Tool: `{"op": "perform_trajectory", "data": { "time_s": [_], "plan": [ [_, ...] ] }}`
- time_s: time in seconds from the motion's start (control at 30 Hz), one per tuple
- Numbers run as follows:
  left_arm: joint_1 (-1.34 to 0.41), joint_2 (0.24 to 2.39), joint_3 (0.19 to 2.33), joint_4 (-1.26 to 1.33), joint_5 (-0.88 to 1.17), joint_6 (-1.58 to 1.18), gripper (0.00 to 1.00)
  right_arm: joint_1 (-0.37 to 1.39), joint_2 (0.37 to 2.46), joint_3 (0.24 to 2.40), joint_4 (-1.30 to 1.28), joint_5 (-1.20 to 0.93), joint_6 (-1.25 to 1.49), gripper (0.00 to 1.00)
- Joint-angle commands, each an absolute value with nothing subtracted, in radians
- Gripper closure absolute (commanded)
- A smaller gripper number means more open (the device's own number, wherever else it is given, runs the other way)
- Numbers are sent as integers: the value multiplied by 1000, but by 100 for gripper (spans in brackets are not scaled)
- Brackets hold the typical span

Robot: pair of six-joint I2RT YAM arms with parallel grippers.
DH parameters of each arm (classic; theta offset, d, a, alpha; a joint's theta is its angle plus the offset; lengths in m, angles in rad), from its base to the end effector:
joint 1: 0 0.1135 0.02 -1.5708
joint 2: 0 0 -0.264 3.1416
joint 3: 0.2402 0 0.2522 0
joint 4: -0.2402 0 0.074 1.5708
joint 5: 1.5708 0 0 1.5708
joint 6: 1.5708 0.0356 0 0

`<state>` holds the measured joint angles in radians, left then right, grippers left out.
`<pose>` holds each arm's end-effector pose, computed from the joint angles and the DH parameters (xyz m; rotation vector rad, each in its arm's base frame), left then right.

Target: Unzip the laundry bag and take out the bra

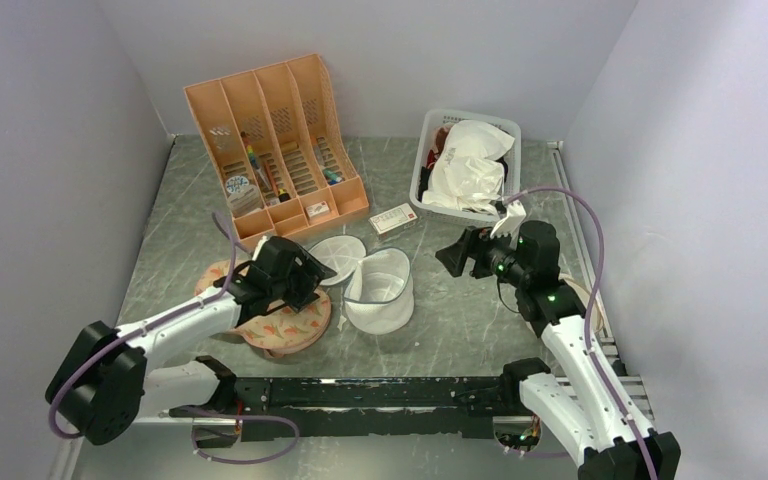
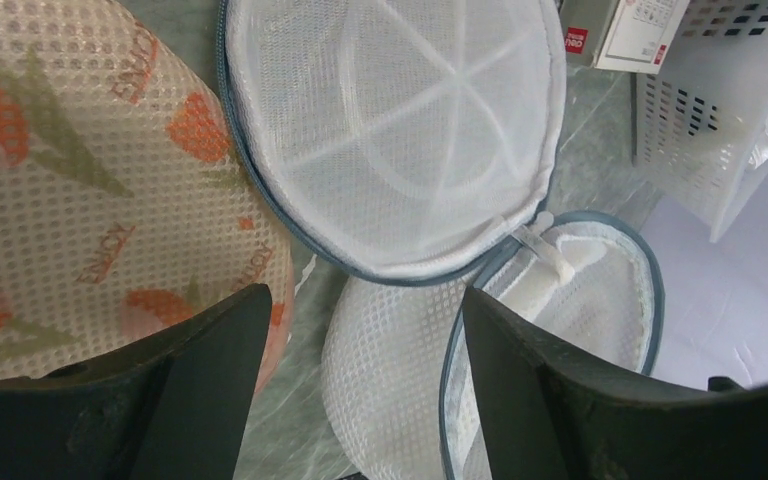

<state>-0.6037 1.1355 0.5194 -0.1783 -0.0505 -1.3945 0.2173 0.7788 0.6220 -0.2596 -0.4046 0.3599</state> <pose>0.1822 -0.1234 0.1821 -1.0077 2.3460 -0.8432 0.1737 0.0527 0.2768 -0.1250 2.0306 0.7702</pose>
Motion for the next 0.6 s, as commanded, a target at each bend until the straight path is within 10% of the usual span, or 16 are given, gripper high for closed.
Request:
{"op": "perform_trajectory", "data": {
  "time_s": [0.0,0.57],
  "plan": [
    [-598,1196,507,-40,-20,-1449,21,222,755,619,-280,-407,343,20],
    [-574,1318,485,127,-74,-1498,61,222,739,613,-298,-413,352,20]
  ]
}}
